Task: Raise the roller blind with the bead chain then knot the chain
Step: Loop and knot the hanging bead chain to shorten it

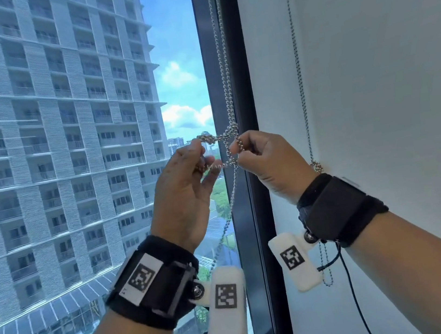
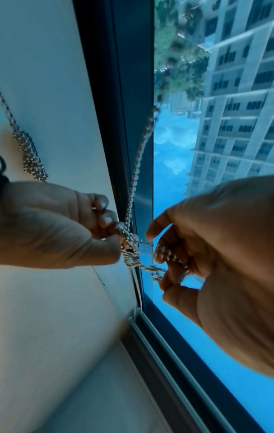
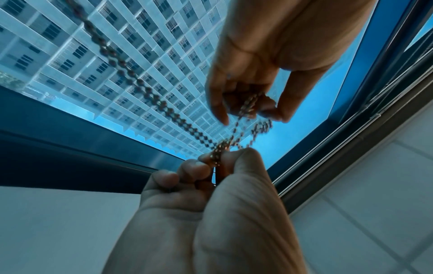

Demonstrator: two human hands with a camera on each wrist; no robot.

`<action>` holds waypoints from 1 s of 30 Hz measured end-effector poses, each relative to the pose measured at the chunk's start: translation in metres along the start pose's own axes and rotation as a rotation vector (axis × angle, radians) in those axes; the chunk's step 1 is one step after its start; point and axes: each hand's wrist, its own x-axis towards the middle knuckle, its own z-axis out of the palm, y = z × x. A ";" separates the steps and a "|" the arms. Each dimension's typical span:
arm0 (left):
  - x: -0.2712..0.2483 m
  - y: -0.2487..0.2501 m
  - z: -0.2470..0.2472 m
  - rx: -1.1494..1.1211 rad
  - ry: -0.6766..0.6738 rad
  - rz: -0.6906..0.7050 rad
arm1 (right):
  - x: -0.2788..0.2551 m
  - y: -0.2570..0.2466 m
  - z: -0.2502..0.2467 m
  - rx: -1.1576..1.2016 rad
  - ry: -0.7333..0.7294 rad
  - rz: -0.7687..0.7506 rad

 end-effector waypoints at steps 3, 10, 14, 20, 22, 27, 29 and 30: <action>-0.001 -0.002 0.002 -0.025 -0.008 -0.044 | -0.003 0.006 0.004 0.021 0.029 0.026; -0.003 -0.007 -0.009 0.296 0.052 -0.300 | -0.002 0.020 0.001 0.037 0.037 0.114; -0.011 -0.018 -0.016 0.777 -0.029 -0.251 | -0.008 0.033 -0.001 0.027 0.005 0.178; -0.012 -0.021 -0.015 0.932 -0.034 -0.204 | -0.009 0.034 -0.003 0.059 -0.016 0.192; -0.011 -0.019 -0.013 0.981 -0.058 -0.215 | -0.009 0.033 -0.005 0.073 -0.019 0.193; -0.013 -0.008 -0.010 0.871 -0.164 -0.281 | -0.008 0.039 -0.011 0.123 0.033 0.247; -0.015 -0.005 -0.008 0.759 -0.286 -0.345 | -0.007 0.043 -0.015 0.155 0.046 0.268; -0.017 -0.004 -0.007 0.739 -0.370 -0.380 | -0.006 0.045 -0.016 0.148 0.043 0.263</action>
